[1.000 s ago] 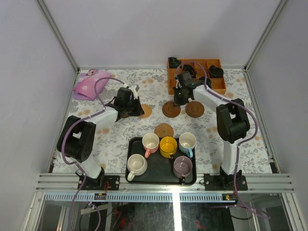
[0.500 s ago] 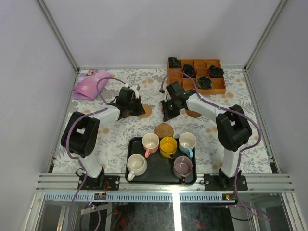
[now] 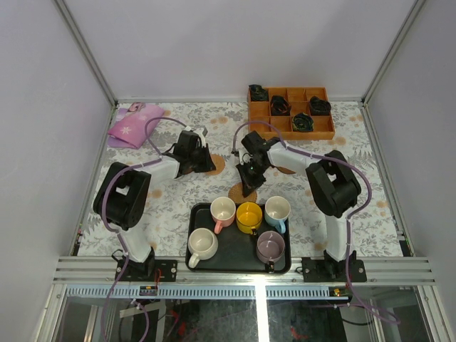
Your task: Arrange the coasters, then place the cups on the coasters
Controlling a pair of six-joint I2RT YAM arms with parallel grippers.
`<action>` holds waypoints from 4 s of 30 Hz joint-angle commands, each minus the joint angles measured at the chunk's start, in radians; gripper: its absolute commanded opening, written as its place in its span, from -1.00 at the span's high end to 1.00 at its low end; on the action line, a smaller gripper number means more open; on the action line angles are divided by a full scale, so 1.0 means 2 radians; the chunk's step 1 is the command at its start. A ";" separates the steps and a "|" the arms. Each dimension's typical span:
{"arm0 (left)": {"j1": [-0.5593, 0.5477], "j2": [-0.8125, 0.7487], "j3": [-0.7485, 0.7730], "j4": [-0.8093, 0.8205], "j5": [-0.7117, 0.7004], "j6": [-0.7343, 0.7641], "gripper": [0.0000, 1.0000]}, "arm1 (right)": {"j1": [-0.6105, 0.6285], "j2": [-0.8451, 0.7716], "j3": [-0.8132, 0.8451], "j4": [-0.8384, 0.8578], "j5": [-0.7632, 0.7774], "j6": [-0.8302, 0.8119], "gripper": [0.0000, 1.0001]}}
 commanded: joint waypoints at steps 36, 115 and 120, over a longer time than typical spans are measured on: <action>0.045 0.051 0.027 0.030 -0.018 -0.030 1.00 | -0.023 0.218 0.304 -0.028 0.048 0.027 1.00; 0.030 0.093 0.104 -0.092 -0.107 -0.026 0.98 | -0.052 0.156 0.214 0.011 0.067 0.057 1.00; 0.027 0.087 0.097 -0.092 -0.107 -0.027 0.98 | -0.050 0.170 0.240 0.005 0.061 0.055 1.00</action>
